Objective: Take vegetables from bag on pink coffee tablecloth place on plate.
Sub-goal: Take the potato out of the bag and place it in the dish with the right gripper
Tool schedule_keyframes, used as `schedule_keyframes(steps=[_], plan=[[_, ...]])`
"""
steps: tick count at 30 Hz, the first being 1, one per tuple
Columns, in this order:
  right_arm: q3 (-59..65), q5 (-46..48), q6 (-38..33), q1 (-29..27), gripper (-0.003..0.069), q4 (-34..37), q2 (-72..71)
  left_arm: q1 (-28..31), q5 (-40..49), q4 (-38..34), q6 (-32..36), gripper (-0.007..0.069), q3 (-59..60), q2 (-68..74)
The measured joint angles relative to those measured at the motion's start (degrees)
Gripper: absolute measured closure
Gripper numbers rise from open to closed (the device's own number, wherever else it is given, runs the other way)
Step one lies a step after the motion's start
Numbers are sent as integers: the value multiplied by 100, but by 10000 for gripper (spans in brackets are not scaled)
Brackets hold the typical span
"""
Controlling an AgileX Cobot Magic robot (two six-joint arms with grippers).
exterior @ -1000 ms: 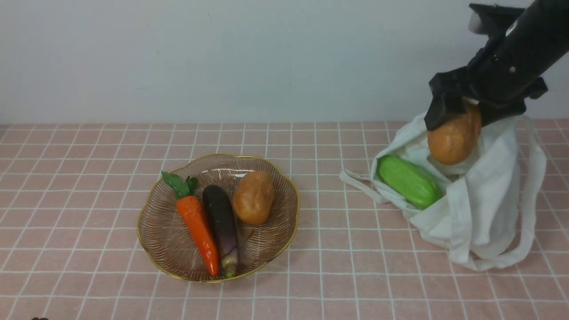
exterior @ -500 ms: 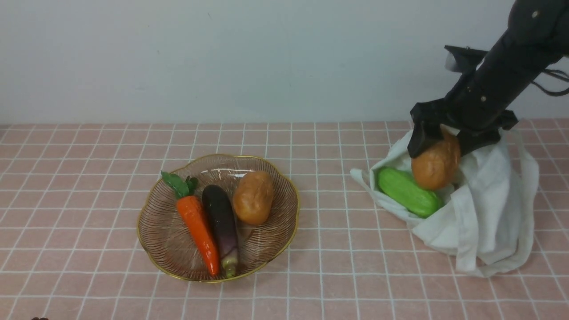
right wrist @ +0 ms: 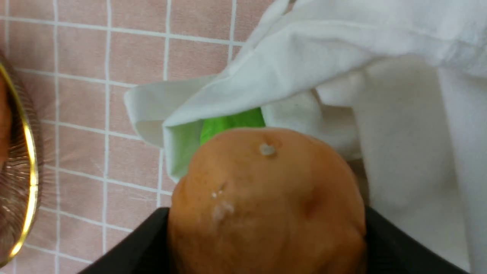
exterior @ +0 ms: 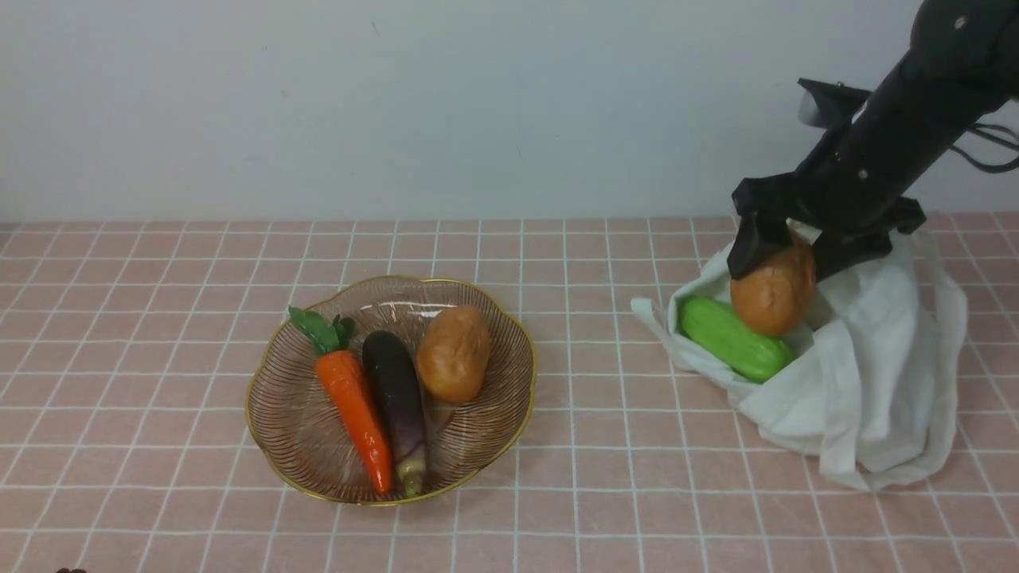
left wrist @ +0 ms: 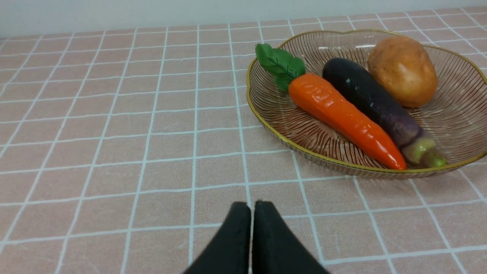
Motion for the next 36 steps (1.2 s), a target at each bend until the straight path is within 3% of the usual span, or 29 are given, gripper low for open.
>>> schedule_keyframes(steps=[5,10,12,16,20,26,36], plan=[[0,6,-13,0,142,141,-522,0,0,0,0,630,0,0],[0,32,-335,84,142,727,-955,0,0,0,0,630,0,0],[0,32,-632,233,142,1141,-1074,0,0,0,0,630,0,0],[-13,-149,-1169,1092,142,1932,-1045,0,0,0,0,630,0,0],[-156,-605,-1232,1863,142,1932,-673,0,0,0,0,630,0,0],[-498,-1199,-1219,2740,142,1285,446,0,0,0,0,630,0,0],[-575,-1511,-1172,3127,142,981,1317,0,0,0,0,630,0,0]])
